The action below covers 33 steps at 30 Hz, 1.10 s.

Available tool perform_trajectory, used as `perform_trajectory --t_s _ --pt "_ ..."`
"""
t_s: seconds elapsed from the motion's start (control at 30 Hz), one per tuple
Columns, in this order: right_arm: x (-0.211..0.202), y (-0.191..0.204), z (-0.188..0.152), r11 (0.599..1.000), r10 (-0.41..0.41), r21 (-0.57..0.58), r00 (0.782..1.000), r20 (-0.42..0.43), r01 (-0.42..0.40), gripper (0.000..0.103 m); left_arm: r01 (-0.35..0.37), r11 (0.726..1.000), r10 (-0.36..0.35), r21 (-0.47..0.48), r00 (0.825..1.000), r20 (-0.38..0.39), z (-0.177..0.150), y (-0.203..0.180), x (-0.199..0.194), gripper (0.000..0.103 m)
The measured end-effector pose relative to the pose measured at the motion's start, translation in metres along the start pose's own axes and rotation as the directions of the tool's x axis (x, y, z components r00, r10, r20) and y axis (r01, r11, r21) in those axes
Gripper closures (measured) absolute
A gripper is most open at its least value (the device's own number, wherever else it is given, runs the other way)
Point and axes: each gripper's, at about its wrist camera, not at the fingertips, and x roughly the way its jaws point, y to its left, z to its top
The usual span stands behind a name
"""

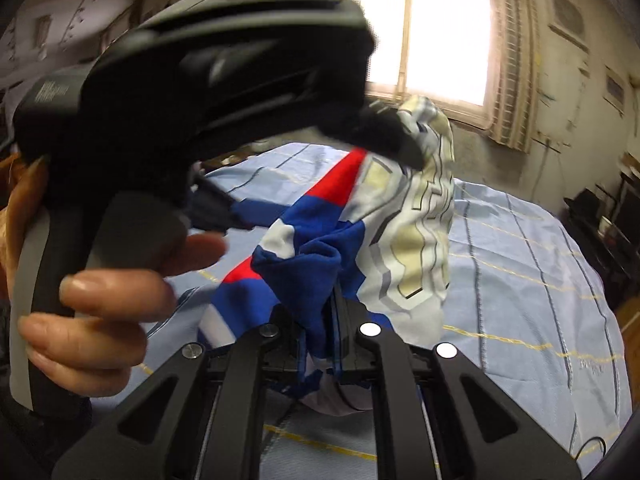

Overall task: Fold large clothes
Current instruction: 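Grasp the folded hoodie bundle with both grippers and flip it over, then lower the flipped bundle with the patterned hood on top using both grippers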

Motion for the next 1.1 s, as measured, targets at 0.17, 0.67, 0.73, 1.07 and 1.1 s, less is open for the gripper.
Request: perform_trajectory --t_s 0.17,0.67,0.73,1.07,1.1 --pt "0.006 0.021 0.004 0.997 0.056 -0.047 0.998 -0.015 -0.057 0.095 -0.152 0.988 0.152 -0.005 0.988 -0.005 0.004 0.022 0.002 0.068" --pt "0.015 0.01 0.016 0.958 0.282 -0.018 0.953 -0.108 -0.286 0.074 -0.405 0.912 0.395 -0.072 0.911 -0.117 0.014 0.123 -0.014 0.046" --pt "0.014 -0.004 0.023 0.965 0.263 0.01 0.961 -0.079 -0.263 0.074 -0.449 0.892 0.443 -0.049 0.891 -0.098 0.015 0.121 -0.019 0.045" --pt "0.061 -0.016 0.002 0.968 0.246 0.095 0.949 -0.198 -0.231 0.083 -0.57 0.82 0.573 0.062 0.812 -0.109 0.006 0.118 -0.006 0.039" --pt "0.064 -0.018 0.0 0.964 0.258 0.113 0.945 -0.199 -0.24 0.083 -0.58 0.812 0.584 0.066 0.805 -0.11 0.006 0.119 -0.005 0.038"
